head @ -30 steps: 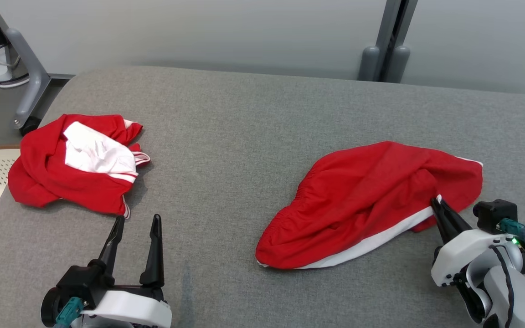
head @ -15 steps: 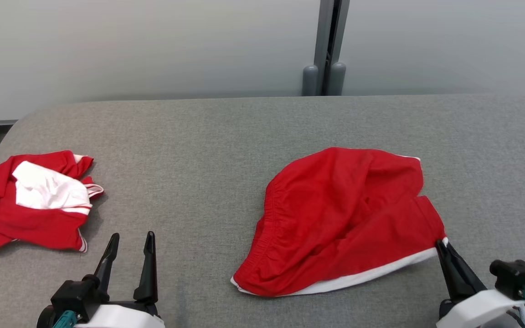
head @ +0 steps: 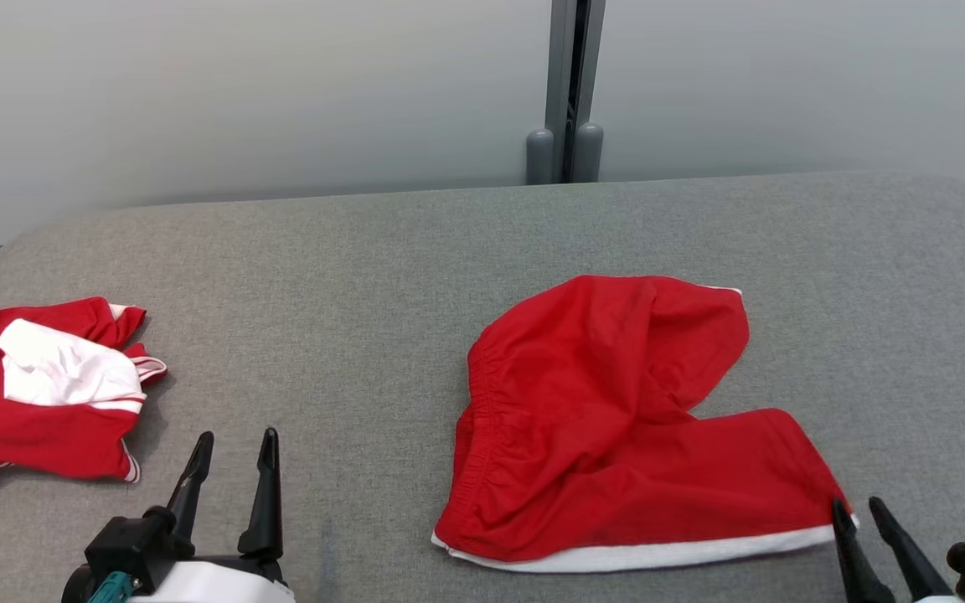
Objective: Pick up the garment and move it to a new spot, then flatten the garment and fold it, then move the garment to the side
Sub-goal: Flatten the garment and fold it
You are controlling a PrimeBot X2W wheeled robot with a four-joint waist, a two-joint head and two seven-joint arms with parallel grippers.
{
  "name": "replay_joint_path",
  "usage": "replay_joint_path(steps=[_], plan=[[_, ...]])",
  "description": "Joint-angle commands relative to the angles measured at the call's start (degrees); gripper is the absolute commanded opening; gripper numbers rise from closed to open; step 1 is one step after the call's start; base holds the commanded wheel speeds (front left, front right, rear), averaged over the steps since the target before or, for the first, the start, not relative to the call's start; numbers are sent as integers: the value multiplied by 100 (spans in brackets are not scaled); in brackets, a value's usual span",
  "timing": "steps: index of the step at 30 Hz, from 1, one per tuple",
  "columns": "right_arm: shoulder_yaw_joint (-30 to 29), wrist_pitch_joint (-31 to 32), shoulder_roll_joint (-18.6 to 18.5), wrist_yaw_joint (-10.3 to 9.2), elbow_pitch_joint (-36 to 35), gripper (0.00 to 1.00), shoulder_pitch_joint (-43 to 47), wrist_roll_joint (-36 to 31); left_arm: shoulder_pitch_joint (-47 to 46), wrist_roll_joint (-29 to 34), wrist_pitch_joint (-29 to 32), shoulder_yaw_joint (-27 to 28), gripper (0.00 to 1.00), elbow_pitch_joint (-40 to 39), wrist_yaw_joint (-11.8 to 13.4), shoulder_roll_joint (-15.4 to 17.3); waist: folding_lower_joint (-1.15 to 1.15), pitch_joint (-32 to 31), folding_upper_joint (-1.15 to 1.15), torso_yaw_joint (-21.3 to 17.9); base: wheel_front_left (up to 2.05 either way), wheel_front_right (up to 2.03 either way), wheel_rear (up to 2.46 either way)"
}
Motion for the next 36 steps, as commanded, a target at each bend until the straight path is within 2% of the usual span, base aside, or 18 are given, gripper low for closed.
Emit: replay_joint_path(steps=[1,15,21,36], plan=[[-73,-23,-7,1,-20,100,17,-68,-8,-16,-1,56,100,12,-26,22,0,-30,0,-7,0,0,0],[-312,-60,264,1,-945,100,12,-591,135,229,-1,442,100,-58,-117,21,0,-233,0,-70,0,0,0],[-353,-61,339,1,-1259,100,136,-747,258,383,-1,607,100,-154,-74,21,0,-305,0,-56,0,0,0],[-425,-62,355,1,-1320,100,345,-826,598,600,-1,645,100,-335,41,25,0,-321,0,-41,0,0,0]])
